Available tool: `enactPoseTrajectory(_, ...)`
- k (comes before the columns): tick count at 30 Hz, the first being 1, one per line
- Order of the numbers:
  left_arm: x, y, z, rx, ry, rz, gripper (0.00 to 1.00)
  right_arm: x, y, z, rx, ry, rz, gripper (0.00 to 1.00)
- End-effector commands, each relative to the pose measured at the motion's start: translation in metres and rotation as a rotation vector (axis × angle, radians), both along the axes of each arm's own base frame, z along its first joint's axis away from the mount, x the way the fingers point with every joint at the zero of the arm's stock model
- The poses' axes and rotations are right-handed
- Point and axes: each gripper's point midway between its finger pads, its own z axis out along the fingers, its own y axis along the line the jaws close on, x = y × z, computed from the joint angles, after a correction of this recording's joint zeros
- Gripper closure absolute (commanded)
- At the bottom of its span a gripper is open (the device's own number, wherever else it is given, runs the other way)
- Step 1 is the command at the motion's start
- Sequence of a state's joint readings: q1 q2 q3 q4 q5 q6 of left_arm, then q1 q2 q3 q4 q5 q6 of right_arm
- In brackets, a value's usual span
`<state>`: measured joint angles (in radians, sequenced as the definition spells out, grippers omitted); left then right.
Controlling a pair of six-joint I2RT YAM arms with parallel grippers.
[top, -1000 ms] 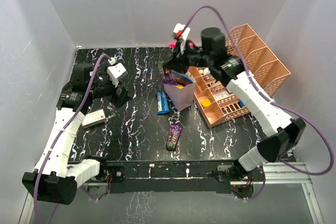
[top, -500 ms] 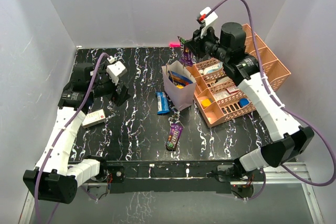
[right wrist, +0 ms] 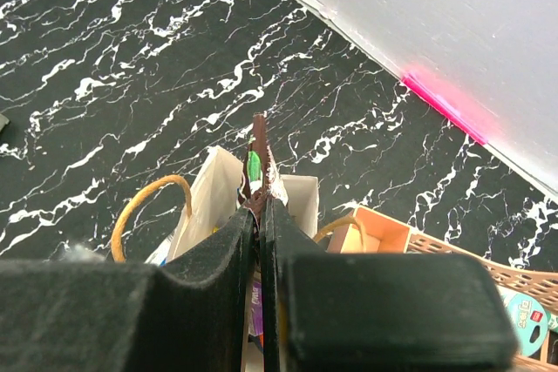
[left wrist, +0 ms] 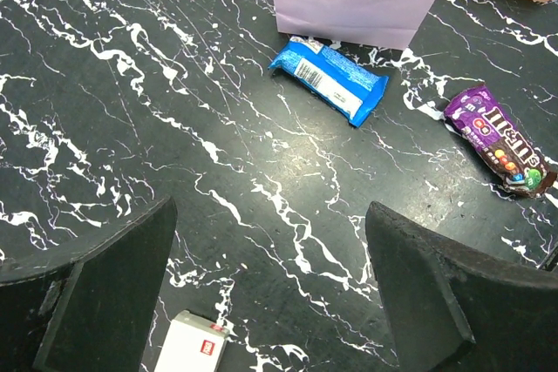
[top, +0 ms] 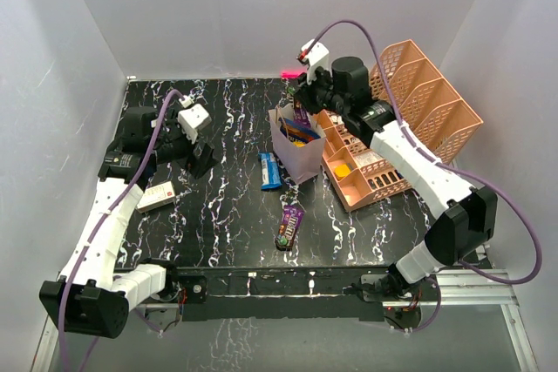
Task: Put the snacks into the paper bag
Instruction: Place the snack in the paper bag.
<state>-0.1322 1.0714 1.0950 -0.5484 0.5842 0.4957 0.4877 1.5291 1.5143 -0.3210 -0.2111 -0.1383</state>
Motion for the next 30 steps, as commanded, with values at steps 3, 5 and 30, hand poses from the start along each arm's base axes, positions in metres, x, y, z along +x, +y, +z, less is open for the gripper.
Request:
enactPoseTrajectory(3,-0.005,-0.001,0.006,-0.035,-0.021,-0.012,0.11,0.019,0.004,0.011,-0.036,-0.131,-0.057,0.91)
enactPoseTrajectory(5,-0.006,-0.001,0.005,-0.041,-0.02,-0.016,0.11,0.022,0.007,0.005,-0.042,-0.123,-0.059,0.91)
enactPoseTrajectory(30,-0.007,-0.001,0.001,-0.042,-0.013,-0.029,0.11,0.0,-0.005,-0.039,-0.123,-0.095,-0.025,0.79)
